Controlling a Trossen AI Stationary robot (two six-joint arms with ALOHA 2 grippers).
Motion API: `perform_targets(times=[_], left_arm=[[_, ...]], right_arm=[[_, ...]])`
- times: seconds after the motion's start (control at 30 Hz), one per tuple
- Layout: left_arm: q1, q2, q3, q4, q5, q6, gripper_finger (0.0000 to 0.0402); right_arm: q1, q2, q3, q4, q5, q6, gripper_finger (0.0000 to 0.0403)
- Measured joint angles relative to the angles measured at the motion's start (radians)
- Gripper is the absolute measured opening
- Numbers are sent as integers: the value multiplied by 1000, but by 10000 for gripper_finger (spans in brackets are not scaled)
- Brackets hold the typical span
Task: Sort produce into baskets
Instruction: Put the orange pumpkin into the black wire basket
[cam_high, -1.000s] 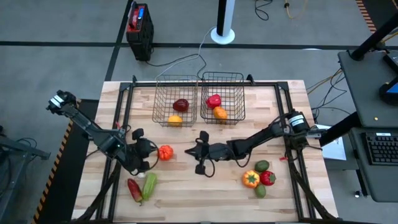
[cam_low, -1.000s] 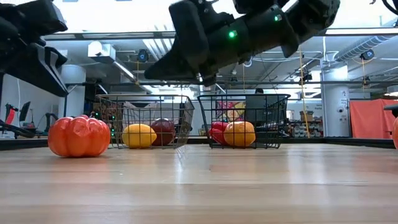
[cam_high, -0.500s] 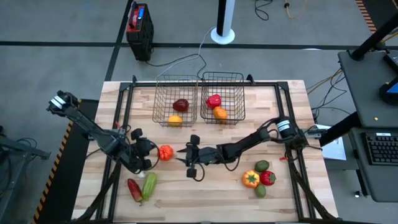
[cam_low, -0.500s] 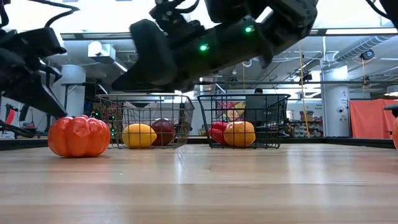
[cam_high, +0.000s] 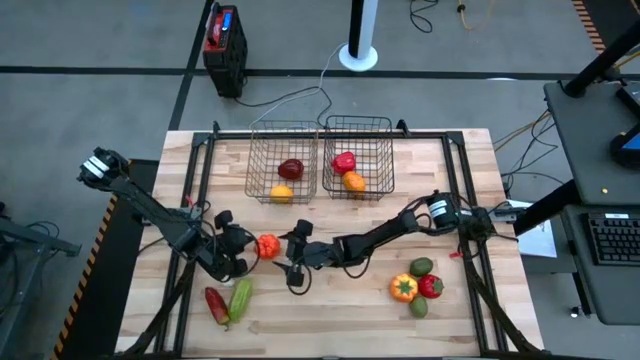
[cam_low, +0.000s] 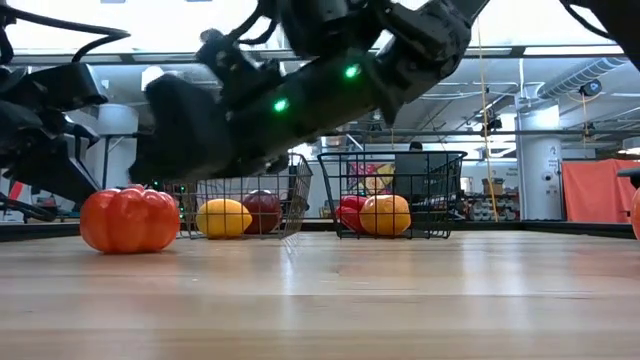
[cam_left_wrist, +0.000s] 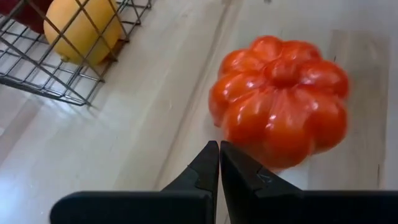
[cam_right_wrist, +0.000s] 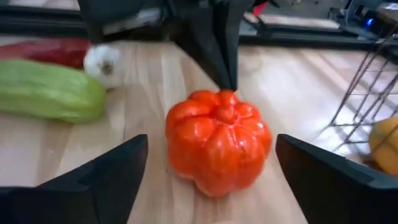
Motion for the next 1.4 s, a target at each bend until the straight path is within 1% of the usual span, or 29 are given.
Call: perform_targets(times=[0.13, 0.5, 0.7, 0.83, 0.9, 1.13, 1.3, 1.4], left_arm=[[0, 23, -1, 31, 1, 0, 0], [0, 125, -1, 134, 29, 2, 0], [0, 181, 0, 184, 31, 2, 0], [-1, 201, 7, 187, 34, 1, 0], [-1, 205, 11, 189, 34, 1, 0], [-1, 204, 29, 183, 46, 23, 0], [-1, 204, 38, 168, 48, 24, 0], [0, 199, 57, 132, 62, 20, 0]], right_arm=[[-2, 40, 34, -21, 2, 0, 363], [-21, 94, 61, -22, 1, 30, 364], [-22, 96, 59, -22, -8, 8, 364], [-23, 96, 59, -22, -26, 6, 363], [-22, 96, 59, -22, -26, 7, 355], [-22, 96, 58, -24, -29, 8, 308], [-22, 94, 58, -24, -30, 12, 302], [-22, 85, 58, -39, -36, 18, 302]])
